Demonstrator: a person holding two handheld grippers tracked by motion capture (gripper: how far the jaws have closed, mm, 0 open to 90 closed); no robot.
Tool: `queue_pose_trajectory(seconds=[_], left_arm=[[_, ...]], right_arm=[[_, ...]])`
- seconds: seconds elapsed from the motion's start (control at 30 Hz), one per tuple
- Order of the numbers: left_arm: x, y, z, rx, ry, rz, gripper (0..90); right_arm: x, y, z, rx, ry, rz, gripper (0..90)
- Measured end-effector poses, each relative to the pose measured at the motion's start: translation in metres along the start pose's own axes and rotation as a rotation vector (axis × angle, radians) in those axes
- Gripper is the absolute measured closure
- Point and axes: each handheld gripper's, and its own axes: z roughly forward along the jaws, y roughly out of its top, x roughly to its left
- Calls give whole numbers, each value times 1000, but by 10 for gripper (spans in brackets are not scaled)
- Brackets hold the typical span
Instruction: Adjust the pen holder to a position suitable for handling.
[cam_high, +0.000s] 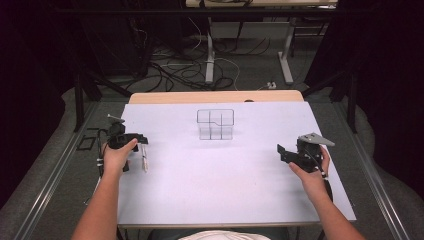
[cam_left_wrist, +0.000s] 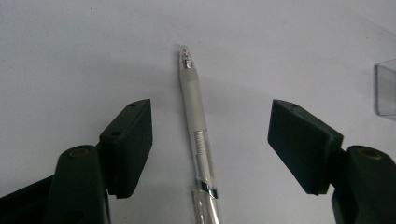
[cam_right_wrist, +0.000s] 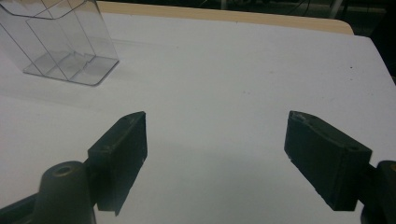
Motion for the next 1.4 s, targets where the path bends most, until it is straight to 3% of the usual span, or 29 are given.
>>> queue_pose_trajectory(seconds=[0.2, 0.23, 0.3, 0.53, 0.8, 0.83, 1.03, 1.4], left_arm=[[-1, 2, 8, 15, 41, 4, 382], [-1, 2, 8, 31, 38, -3, 390], [-2, 2, 10, 8, 33, -17, 412], [-1, 3, 12, 12, 14, -27, 498], [0, 4, 17, 17, 25, -38, 573], [0, 4, 17, 16, 27, -43, 583], [2, 5, 17, 19, 16, -57, 636], [2, 5, 18, 25, 32, -72, 727]], right_arm=[[0, -1, 2, 2, 3, 0, 211], [0, -1, 2, 1, 6, -6, 211], [0, -1, 2, 3, 1, -3, 211], [1, -2, 3, 7, 4, -3, 211], [1, -1, 1, 28, 4, -3, 211], [1, -2, 3, 9, 5, 0, 211], [1, -2, 3, 14, 4, -2, 211], [2, -2, 3, 17, 2, 5, 211]])
